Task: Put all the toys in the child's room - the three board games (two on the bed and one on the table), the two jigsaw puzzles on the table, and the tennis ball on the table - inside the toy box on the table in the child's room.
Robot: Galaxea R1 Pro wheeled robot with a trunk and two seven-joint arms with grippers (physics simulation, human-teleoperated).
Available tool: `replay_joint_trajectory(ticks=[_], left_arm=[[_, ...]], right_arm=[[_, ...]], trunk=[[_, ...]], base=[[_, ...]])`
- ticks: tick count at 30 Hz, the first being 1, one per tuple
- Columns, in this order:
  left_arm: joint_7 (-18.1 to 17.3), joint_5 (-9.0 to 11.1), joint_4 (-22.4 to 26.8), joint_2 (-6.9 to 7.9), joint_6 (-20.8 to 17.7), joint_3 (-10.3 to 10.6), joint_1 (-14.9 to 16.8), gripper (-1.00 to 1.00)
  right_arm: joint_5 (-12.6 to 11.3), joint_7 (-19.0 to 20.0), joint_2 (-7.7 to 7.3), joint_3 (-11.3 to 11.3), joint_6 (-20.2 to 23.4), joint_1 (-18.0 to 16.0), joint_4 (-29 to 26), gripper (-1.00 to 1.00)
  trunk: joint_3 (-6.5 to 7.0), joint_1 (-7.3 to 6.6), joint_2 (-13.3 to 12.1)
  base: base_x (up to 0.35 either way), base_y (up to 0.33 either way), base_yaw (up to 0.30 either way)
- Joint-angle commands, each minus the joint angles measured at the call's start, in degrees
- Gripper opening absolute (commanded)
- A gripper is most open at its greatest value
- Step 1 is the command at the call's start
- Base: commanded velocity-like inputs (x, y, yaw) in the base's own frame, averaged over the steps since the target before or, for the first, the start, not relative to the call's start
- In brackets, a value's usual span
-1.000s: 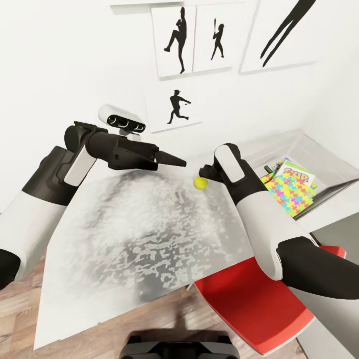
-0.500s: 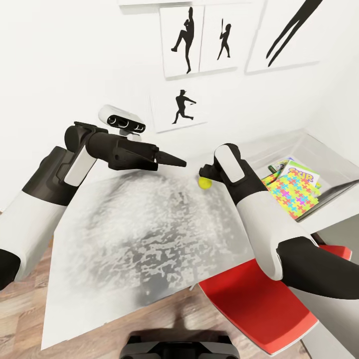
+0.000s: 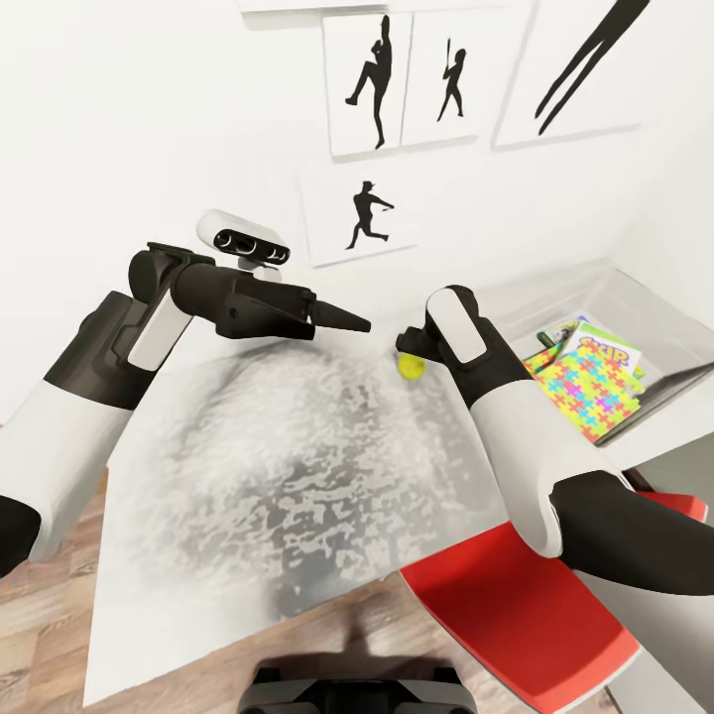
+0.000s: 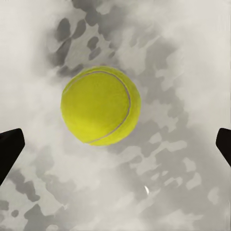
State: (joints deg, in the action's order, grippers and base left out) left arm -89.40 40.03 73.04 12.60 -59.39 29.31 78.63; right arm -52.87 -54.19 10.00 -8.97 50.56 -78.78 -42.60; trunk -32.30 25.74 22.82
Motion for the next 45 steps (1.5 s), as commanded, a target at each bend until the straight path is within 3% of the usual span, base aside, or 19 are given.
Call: replay_joint_trajectory(ticks=[1, 28, 45], left_arm=[[-0.3, 0.0, 0.0, 0.05, -0.6, 0.1, 0.1, 1.00], [-0.1, 0.0, 0.0, 0.32, -0.6, 0.0, -0.1, 1.00], [-0.1, 0.0, 0.0, 0.66, -0.6, 0.0, -0.1, 1.00]], right_arm=[[-0.5, -0.6, 0.00, -0.1, 0.2, -0.1, 0.0, 1.00], [-0.5, -0.6, 0.00, -0.1, 0.2, -0.1, 0.1, 1.00], [-0.6, -0.6, 0.00, -0.1, 0.2, -3.4, 0.1, 1.00]], trunk=[[-0.10, 0.04, 0.1], [-1.86, 0.04, 0.1], [-3.19, 0.04, 0.1]], base=[[0.037, 0.013, 0.000], [0.003, 0.001, 0.000], [0.000, 0.000, 0.000]])
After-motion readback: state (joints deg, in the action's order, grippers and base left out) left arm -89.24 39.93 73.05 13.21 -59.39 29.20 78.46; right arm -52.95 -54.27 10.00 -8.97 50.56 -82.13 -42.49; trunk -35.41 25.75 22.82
